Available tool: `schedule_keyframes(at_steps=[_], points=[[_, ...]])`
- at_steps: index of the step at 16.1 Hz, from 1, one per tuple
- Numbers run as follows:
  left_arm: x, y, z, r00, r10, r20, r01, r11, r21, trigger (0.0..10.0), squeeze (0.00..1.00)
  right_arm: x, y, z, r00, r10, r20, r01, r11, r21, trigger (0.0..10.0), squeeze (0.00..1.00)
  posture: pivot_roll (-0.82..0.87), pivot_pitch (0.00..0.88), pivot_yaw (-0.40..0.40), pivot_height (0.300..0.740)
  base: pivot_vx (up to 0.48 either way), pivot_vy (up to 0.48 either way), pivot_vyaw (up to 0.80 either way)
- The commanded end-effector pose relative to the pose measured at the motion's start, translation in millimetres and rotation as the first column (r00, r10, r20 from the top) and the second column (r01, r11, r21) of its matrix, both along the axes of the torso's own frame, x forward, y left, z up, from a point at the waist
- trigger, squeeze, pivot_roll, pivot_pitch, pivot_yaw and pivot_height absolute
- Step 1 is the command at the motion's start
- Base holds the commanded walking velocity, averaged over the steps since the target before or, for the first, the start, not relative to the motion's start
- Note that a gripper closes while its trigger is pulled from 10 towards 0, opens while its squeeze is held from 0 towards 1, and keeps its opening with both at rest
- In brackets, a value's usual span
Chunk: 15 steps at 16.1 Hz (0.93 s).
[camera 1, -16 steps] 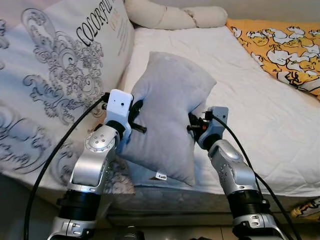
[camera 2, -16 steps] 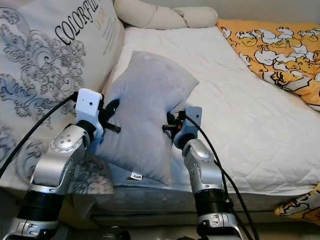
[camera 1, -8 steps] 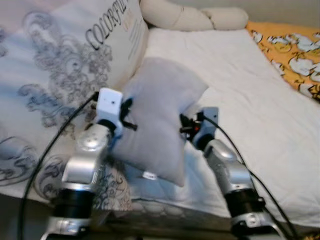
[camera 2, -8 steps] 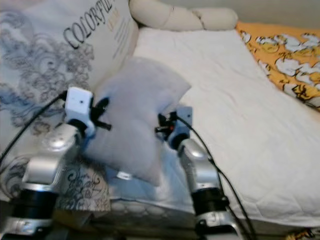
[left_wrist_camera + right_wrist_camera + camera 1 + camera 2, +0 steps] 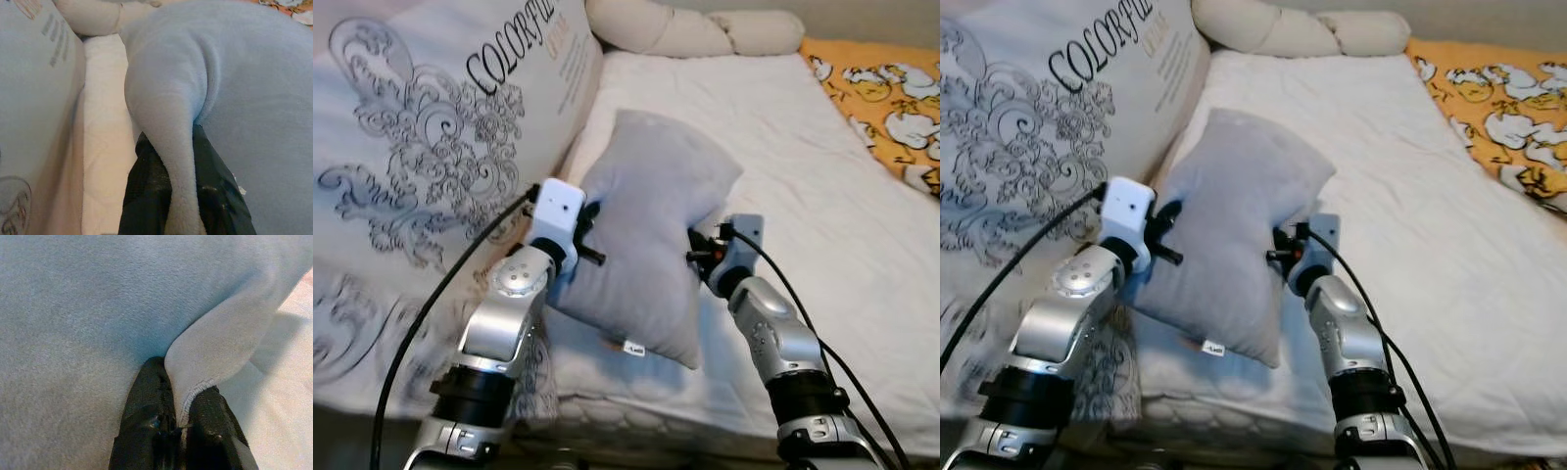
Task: Clean up the room
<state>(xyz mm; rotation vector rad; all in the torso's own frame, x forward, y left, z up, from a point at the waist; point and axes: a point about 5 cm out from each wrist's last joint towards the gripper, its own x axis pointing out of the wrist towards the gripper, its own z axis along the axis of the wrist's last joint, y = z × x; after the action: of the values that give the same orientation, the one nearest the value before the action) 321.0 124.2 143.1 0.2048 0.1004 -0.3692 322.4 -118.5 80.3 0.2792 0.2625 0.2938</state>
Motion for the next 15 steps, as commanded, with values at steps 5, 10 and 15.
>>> schedule_keyframes(at_steps=[5,10,15], points=[[28.9,3.6,9,0.998,-0.032,0.05,0.026,0.993,0.116,10.0,0.0,6.2,-17.8,-6,0.994,-0.106,0.008,0.106,0.99,-0.09,10.0,1.0,0.1,0.0,0.014,0.74,0.0,0.0,0.0],[54.9,46.5,4,0.986,0.152,0.075,-0.167,0.947,0.275,10.0,0.0,-3.9,-11.6,13,0.963,0.219,0.156,-0.21,0.975,-0.075,10.0,1.0,0.07,0.0,0.044,0.74,0.0,0.0,0.0],[59.0,92.4,13,0.934,0.332,0.129,-0.356,0.878,0.319,10.0,0.0,-15.2,-12.2,25,0.868,0.454,0.201,-0.431,0.89,-0.146,10.0,1.0,0.07,0.0,0.052,0.74,0.0,0.0,0.0]])
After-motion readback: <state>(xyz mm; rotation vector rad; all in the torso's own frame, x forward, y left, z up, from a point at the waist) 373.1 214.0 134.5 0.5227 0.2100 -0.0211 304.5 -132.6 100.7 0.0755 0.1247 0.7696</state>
